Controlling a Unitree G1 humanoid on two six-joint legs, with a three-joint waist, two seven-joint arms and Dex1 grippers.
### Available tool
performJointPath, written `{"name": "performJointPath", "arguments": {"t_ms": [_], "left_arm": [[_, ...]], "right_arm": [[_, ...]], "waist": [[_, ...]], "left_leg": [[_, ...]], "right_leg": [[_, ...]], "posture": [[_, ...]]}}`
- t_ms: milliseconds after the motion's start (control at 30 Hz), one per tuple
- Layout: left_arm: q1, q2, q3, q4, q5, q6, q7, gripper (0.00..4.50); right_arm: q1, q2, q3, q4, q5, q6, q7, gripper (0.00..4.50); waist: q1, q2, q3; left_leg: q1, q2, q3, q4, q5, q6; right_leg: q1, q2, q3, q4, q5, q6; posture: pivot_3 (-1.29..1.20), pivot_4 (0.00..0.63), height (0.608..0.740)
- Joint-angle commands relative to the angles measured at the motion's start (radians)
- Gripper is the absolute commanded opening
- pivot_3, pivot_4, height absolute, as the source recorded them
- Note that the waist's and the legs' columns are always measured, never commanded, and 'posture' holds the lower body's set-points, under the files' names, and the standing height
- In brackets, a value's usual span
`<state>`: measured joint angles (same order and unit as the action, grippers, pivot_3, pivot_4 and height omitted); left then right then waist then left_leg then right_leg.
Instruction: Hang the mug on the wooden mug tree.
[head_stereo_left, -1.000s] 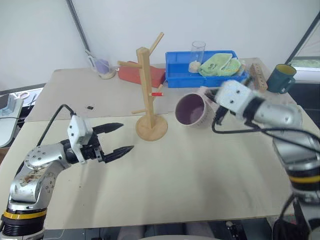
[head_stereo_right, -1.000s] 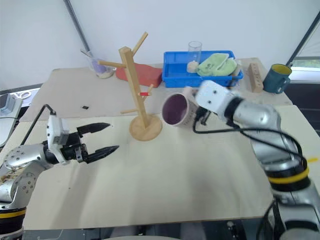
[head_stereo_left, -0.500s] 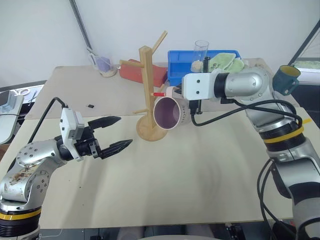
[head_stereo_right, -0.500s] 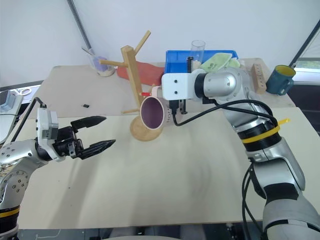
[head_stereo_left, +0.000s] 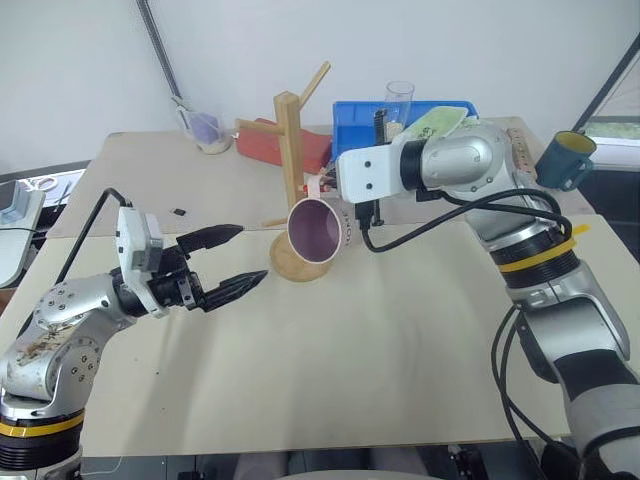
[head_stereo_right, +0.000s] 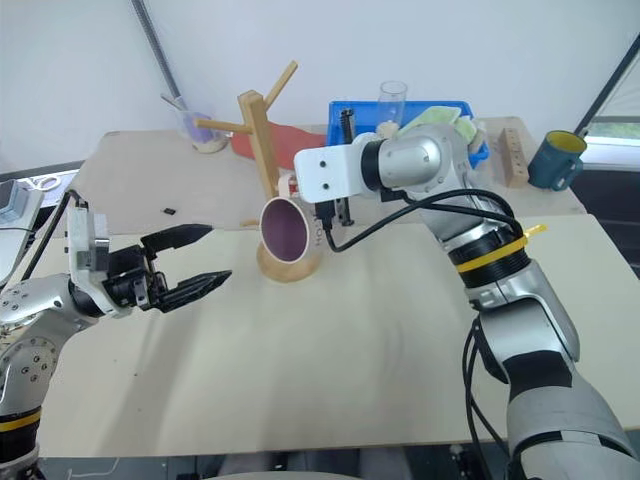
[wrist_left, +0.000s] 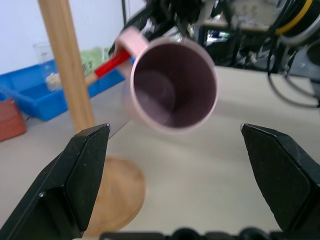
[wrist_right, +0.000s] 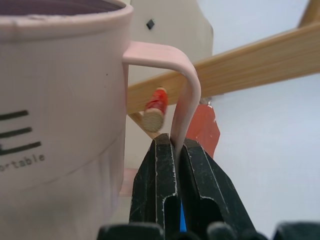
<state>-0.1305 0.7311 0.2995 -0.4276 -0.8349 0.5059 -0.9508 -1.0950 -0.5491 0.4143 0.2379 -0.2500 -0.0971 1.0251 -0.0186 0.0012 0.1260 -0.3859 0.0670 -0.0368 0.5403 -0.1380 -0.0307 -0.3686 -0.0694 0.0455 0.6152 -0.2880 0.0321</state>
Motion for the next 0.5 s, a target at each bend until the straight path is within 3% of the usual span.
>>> {"name": "performJointPath", "arguments": {"t_ms": [33,267,500], "left_arm": [[-0.027,0.014,0.034,-0.041,-0.064,0.025,0.012,4.50],[-0.033,0.031,0.010,-0.041,-0.028,0.029,0.016,4.50],[-0.046,0.108,-0.010,-0.008,0.095,0.069,0.112,4.50]], "right_arm": [[-0.044,0.005,-0.027,0.005,-0.003,-0.026,-0.008,0.77],[-0.040,-0.003,-0.072,-0.011,0.058,-0.020,0.019,3.07],[0.018,-0.099,-0.187,-0.089,0.259,0.064,0.174,3.07]], "waist": [[0.000,0.000,0.000],[0.000,0.000,0.000],[0.004,0.000,0.000]], "left_leg": [[0.000,0.000,0.000,0.000,0.000,0.000],[0.001,0.001,0.000,0.000,0.000,0.000],[0.001,0.002,0.000,0.000,0.000,0.000]], "right_leg": [[0.000,0.000,0.000,0.000,0.000,0.000],[0.000,0.003,0.002,0.001,0.000,-0.001],[0.000,0.004,0.003,0.000,0.000,-0.001]], "posture": [[0.00,0.150,0.727],[0.00,0.150,0.727],[0.00,0.150,0.727]]}}
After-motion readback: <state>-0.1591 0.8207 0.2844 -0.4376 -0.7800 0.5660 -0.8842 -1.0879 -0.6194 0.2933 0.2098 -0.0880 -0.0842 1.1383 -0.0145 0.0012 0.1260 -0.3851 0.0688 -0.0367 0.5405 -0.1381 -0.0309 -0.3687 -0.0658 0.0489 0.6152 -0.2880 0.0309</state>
